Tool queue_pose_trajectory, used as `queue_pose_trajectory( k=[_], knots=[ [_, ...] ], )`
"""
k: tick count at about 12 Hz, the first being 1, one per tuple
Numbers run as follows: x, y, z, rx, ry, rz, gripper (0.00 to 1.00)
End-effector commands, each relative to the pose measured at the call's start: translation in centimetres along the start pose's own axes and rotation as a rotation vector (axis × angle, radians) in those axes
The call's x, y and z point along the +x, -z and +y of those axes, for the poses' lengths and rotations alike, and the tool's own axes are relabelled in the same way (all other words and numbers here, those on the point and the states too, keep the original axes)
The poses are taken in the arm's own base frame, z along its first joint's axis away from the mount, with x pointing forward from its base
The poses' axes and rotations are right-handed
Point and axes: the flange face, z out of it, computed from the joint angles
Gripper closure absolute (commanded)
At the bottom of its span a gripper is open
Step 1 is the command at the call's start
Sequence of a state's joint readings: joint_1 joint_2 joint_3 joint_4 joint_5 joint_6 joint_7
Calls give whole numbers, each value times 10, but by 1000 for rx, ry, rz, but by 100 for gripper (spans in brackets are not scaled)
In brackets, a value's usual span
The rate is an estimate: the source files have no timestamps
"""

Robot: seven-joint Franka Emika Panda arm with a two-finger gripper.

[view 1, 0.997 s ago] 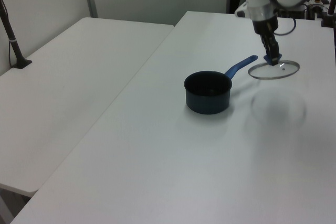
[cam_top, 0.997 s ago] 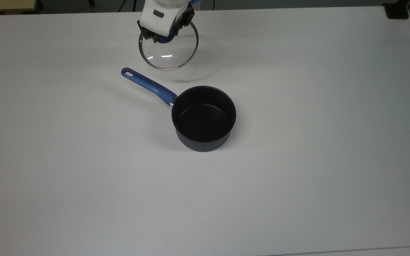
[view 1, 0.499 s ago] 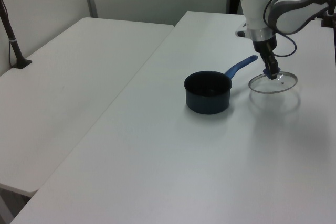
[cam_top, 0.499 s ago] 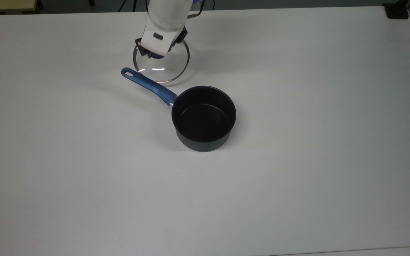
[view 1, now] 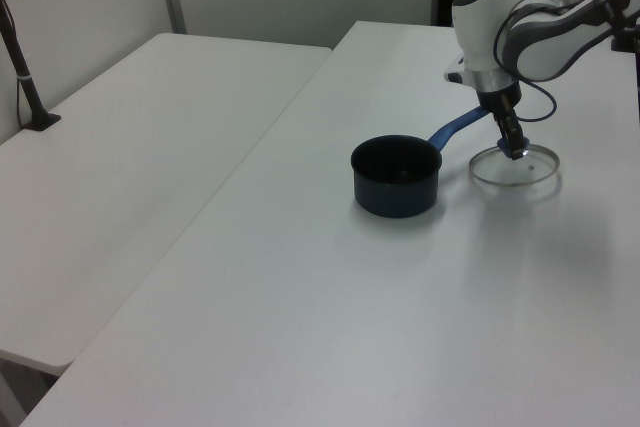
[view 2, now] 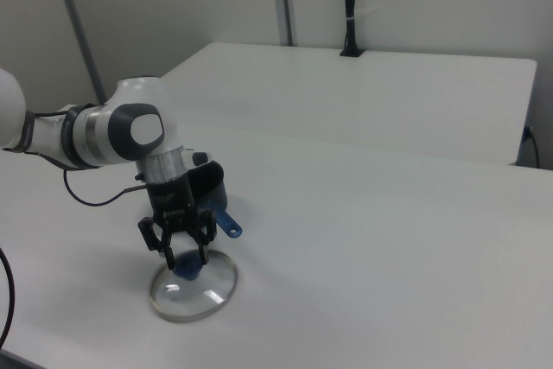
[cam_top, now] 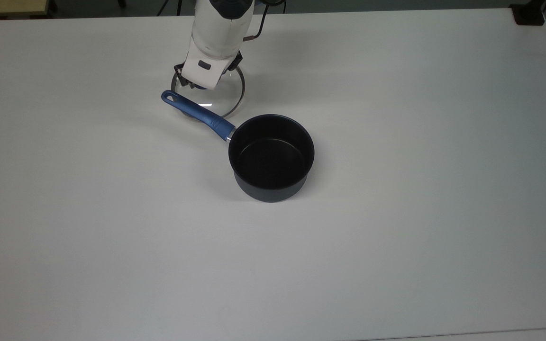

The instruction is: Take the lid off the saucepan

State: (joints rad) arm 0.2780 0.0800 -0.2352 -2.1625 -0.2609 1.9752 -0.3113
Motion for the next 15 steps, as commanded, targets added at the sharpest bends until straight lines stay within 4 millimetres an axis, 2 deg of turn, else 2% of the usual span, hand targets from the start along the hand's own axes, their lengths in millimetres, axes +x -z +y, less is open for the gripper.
queue_pose_trajectory(
  k=[1, 3, 4, 5, 6, 7, 9, 10, 11, 12, 15],
  knots=[
    [3, -6, 1, -16, -22, 10, 23],
    [4, -4, -1, -16, -18, 11, 23],
    [2, 4, -2, -6, -27, 13, 15],
    [3, 29, 0, 2, -58, 20, 0],
    [0, 66, -1, 37, -100, 39, 0],
    [-7, 102, 8, 82, -150, 61, 0],
    [-27, 165, 37, 138, -228, 112, 0],
    [-40, 187, 58, 143, -335, 146, 0],
    [-45, 202, 68, 137, -468, 172, 0],
    [-50, 207, 77, 134, -574, 185, 0],
    [-57, 214, 90, 131, -621, 207, 0]
  ],
)
